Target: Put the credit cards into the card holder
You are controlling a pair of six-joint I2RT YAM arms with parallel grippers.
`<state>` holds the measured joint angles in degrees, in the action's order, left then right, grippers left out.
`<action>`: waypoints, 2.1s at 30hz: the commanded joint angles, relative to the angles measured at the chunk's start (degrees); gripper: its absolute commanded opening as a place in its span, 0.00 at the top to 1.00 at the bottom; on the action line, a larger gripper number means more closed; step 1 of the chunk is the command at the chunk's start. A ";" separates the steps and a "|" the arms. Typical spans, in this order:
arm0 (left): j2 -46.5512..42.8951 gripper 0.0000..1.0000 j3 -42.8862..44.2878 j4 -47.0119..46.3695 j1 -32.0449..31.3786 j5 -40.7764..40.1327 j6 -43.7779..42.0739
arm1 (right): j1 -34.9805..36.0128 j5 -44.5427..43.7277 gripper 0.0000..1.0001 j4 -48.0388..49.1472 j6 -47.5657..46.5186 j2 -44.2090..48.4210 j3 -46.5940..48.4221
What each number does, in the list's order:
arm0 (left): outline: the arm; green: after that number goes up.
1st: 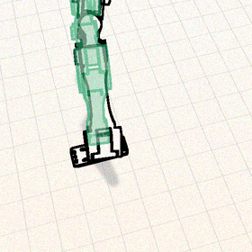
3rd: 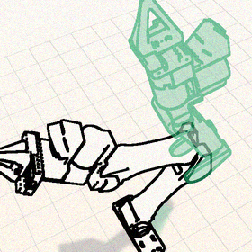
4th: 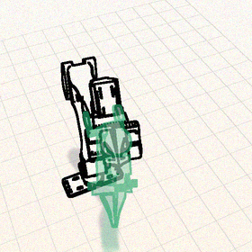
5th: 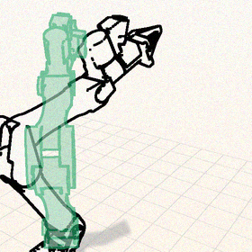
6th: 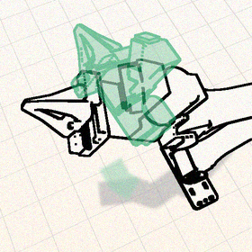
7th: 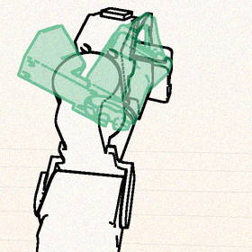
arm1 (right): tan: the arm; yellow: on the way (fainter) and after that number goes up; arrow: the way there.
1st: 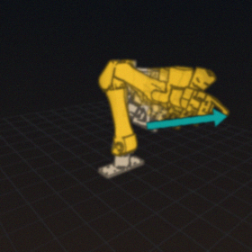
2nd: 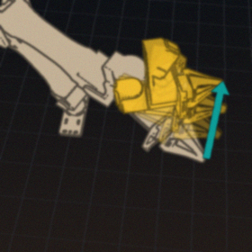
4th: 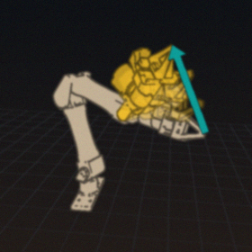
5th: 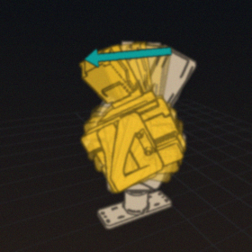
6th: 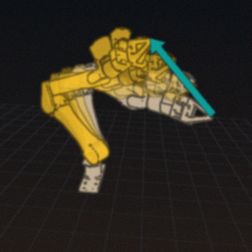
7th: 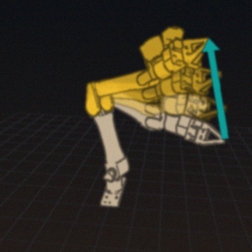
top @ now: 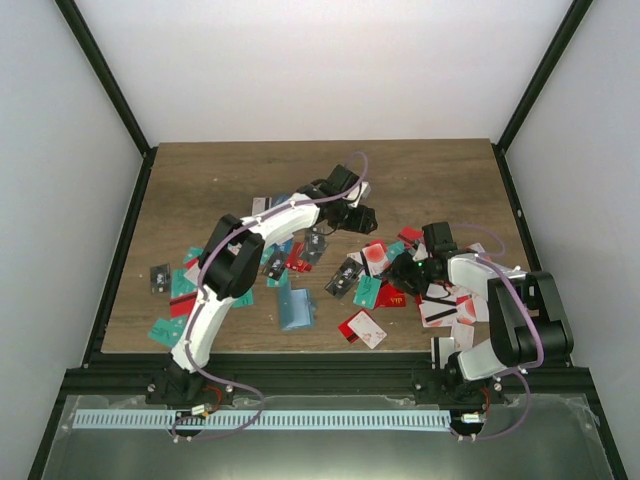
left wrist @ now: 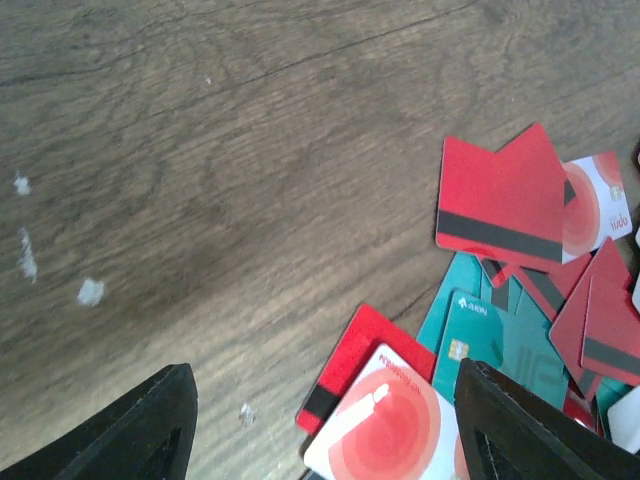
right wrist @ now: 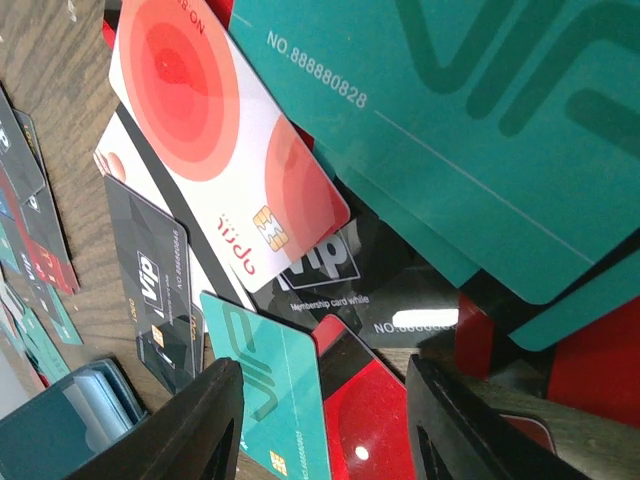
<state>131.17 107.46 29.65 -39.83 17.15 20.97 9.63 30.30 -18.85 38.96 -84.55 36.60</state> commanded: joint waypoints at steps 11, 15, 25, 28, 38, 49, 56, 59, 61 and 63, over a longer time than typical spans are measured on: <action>8.26 0.35 6.18 0.33 0.39 8.87 -0.41 | -1.81 1.35 0.53 6.43 6.14 -0.02 0.41; 8.64 0.35 4.44 1.07 0.22 10.23 -0.54 | -1.85 1.36 0.53 7.73 6.85 -0.83 -0.57; 6.63 0.36 -2.16 0.94 -1.89 14.71 -1.28 | -2.22 0.42 0.53 9.56 8.01 -2.66 -3.81; 5.49 0.36 -4.81 0.60 -3.05 15.72 -1.44 | -2.84 0.37 0.53 10.04 8.28 -2.25 -4.93; -0.39 0.37 -20.96 -10.39 -6.22 18.98 5.09 | -4.07 3.54 0.53 14.75 8.73 -1.15 -9.53; -1.62 0.37 -24.81 -14.14 -6.30 22.08 7.66 | -5.03 13.88 0.60 25.52 7.65 1.80 -15.14; -1.81 0.38 -26.22 -15.28 -6.30 23.13 8.82 | -6.03 15.39 0.62 30.53 8.76 3.65 -17.04; -2.39 0.38 -27.91 -16.79 -6.25 23.45 9.85 | -6.75 15.26 0.62 32.87 10.29 3.40 -17.83; -2.81 0.38 -28.84 -17.66 -6.29 23.81 10.48 | -7.13 15.27 0.62 34.39 11.68 3.30 -18.32; -3.03 0.38 -29.50 -18.10 -6.31 23.88 10.95 | -7.28 15.40 0.62 36.03 12.99 3.64 -18.64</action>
<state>126.17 81.95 5.19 -43.22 36.40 29.28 3.22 45.91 10.48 49.41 -81.32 18.41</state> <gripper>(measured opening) 0.618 0.377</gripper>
